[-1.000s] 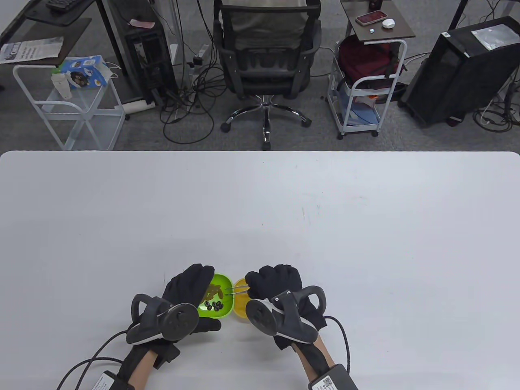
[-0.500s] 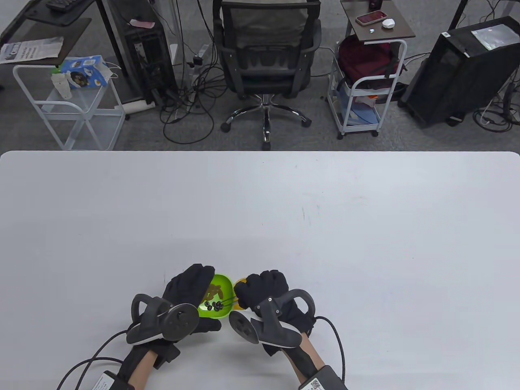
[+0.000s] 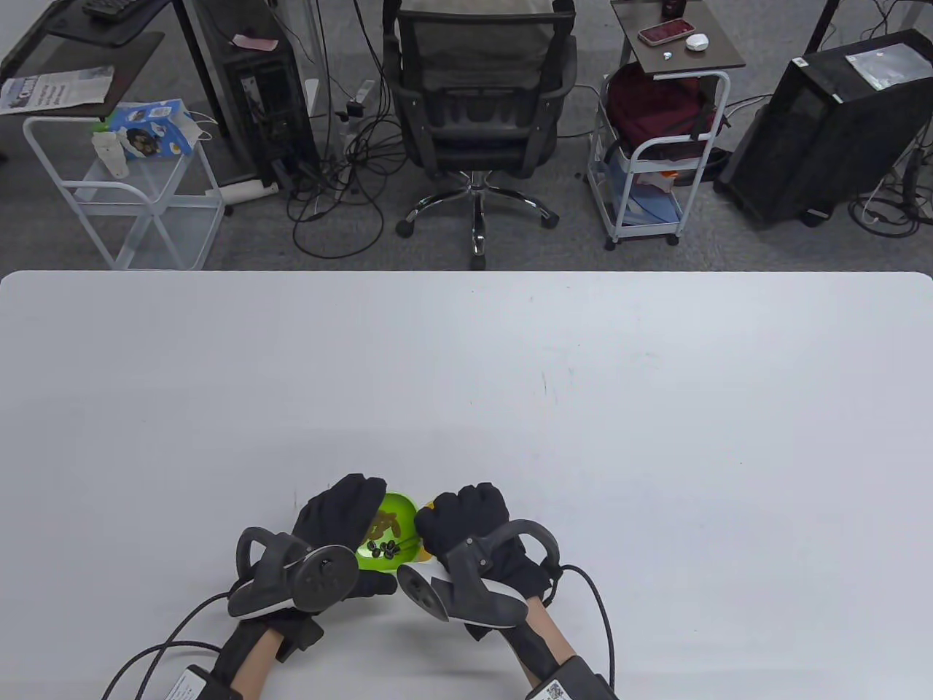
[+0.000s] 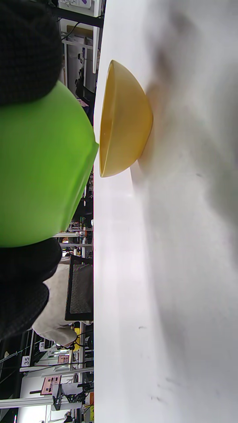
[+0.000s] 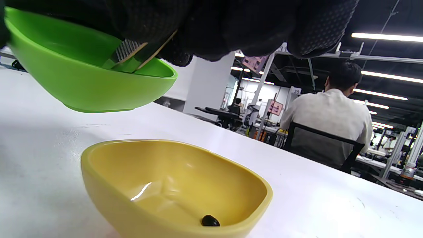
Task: Pick coffee beans with tweezers into small dish
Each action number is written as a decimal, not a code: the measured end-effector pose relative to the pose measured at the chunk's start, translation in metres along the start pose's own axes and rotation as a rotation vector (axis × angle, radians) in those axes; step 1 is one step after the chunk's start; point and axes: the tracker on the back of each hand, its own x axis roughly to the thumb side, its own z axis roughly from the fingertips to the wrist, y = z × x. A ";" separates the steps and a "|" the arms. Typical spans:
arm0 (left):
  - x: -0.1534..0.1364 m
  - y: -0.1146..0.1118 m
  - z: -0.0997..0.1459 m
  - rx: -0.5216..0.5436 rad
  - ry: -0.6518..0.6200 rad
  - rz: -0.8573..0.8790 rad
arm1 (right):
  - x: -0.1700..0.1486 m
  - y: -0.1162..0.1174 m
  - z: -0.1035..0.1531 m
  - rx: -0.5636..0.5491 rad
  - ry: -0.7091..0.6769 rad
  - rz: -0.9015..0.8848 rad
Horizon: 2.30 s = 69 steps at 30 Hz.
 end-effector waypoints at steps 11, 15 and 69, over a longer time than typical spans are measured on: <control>0.001 0.000 0.000 -0.001 -0.003 -0.001 | 0.002 -0.002 -0.001 0.016 -0.002 0.017; 0.001 0.000 0.000 0.000 -0.002 0.000 | 0.001 -0.002 -0.002 0.018 0.007 0.001; 0.000 0.000 0.001 0.005 -0.005 0.002 | -0.076 0.014 0.010 0.034 0.283 -0.280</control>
